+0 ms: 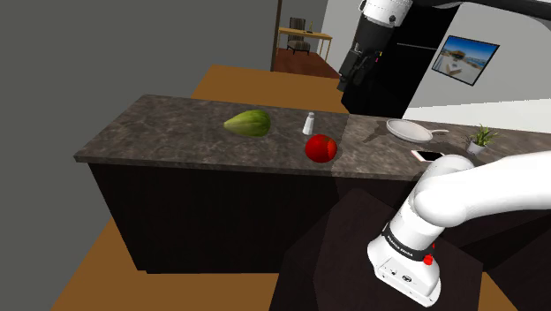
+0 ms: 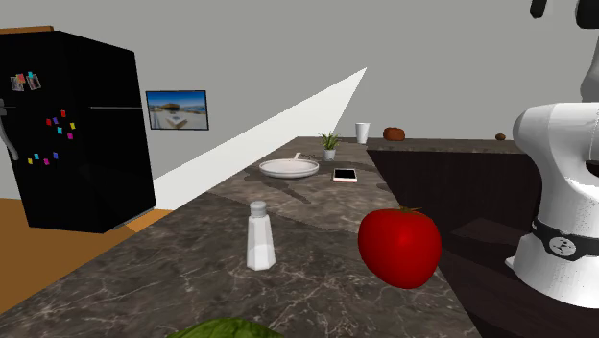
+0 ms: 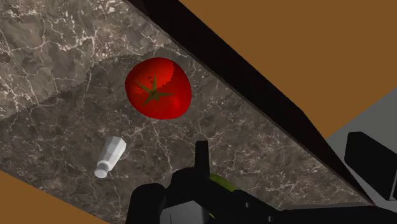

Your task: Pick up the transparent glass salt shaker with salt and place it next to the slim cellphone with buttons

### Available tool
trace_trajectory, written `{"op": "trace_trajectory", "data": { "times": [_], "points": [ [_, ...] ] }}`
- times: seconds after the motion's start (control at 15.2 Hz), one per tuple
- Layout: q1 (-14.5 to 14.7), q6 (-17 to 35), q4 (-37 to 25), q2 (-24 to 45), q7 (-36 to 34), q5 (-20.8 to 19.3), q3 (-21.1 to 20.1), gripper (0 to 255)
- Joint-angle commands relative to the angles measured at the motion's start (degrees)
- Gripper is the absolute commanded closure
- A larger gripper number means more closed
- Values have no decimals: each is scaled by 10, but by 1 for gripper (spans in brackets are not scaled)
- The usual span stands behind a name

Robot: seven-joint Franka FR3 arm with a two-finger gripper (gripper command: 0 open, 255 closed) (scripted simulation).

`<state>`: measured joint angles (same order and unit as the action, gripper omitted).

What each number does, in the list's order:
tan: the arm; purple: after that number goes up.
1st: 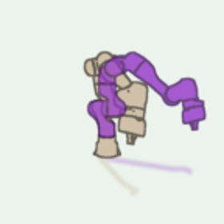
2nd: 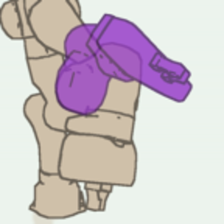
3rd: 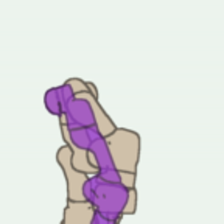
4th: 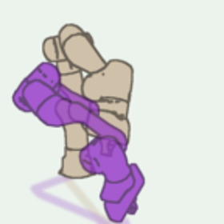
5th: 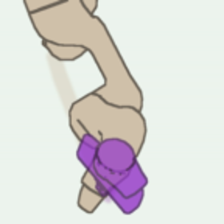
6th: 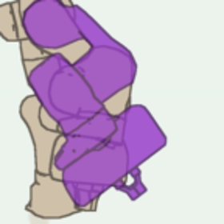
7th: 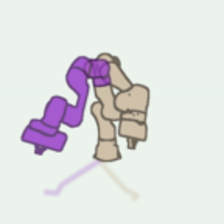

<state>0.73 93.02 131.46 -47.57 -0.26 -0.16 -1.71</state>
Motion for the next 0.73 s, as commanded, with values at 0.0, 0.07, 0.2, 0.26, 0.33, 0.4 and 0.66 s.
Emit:
{"op": "trace_trajectory", "data": {
  "times": [0.0, 0.07, 0.2, 0.26, 0.33, 0.4, 0.66],
  "points": [
    [0, 0, 0, 0, 0, 0, 0, 0],
    [-2, 13, 4, 10, 10, -5, 9, 0],
    [-7, 40, 10, 32, 29, -14, 27, 0],
    [-9, 54, 12, 45, 39, -18, 36, 0],
    [-11, 67, 14, 57, 48, -22, 45, 0],
    [-13, 80, 14, 71, 58, -26, 54, 0],
    [-20, 132, 9, 131, 96, -37, 90, 0]
  ]
}}
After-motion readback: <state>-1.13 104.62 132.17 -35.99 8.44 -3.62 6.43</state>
